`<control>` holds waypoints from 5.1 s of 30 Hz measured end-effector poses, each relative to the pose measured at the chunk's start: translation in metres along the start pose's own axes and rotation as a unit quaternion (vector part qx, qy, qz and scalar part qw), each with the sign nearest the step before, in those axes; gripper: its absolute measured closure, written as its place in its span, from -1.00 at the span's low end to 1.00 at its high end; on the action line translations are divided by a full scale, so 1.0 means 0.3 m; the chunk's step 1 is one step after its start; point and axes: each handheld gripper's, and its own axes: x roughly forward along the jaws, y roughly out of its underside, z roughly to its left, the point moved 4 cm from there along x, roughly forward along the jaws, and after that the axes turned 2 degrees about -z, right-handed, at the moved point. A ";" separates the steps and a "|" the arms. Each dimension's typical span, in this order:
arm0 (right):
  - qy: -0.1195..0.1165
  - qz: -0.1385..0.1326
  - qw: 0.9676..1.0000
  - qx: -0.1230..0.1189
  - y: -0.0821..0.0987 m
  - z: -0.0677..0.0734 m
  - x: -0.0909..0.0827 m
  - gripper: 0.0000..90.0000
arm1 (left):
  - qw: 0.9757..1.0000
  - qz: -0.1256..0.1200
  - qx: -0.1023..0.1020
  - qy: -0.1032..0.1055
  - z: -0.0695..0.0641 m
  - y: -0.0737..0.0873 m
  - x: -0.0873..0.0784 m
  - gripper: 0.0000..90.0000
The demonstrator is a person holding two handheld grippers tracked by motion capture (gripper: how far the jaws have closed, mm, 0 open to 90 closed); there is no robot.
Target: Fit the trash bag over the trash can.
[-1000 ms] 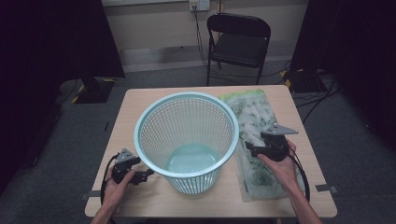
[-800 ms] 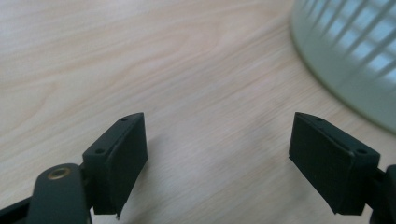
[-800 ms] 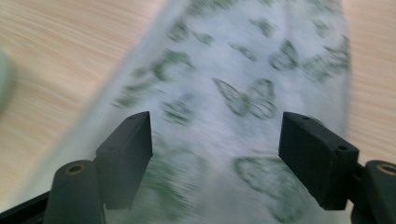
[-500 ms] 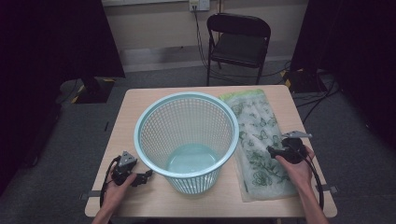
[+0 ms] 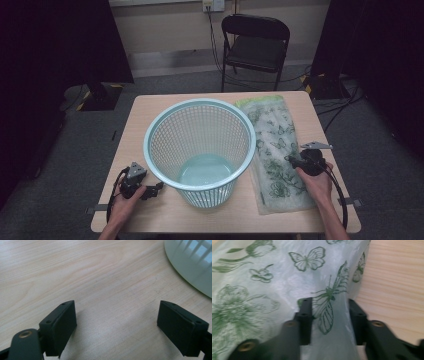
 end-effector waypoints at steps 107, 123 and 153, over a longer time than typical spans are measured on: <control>-0.394 -0.326 0.843 -0.168 -0.925 0.878 -0.613 1.00 | 0.926 -0.329 0.111 0.146 -0.184 -0.909 -0.431 0.53; -0.321 -0.295 0.886 -0.160 -0.823 0.686 -0.560 -0.12 | 0.915 -0.346 0.094 0.183 -0.119 -0.848 -0.535 1.00; -0.336 -0.241 0.900 -0.138 -0.645 0.539 -0.452 0.40 | 0.931 -0.302 0.035 0.202 -0.066 -0.736 -0.455 0.08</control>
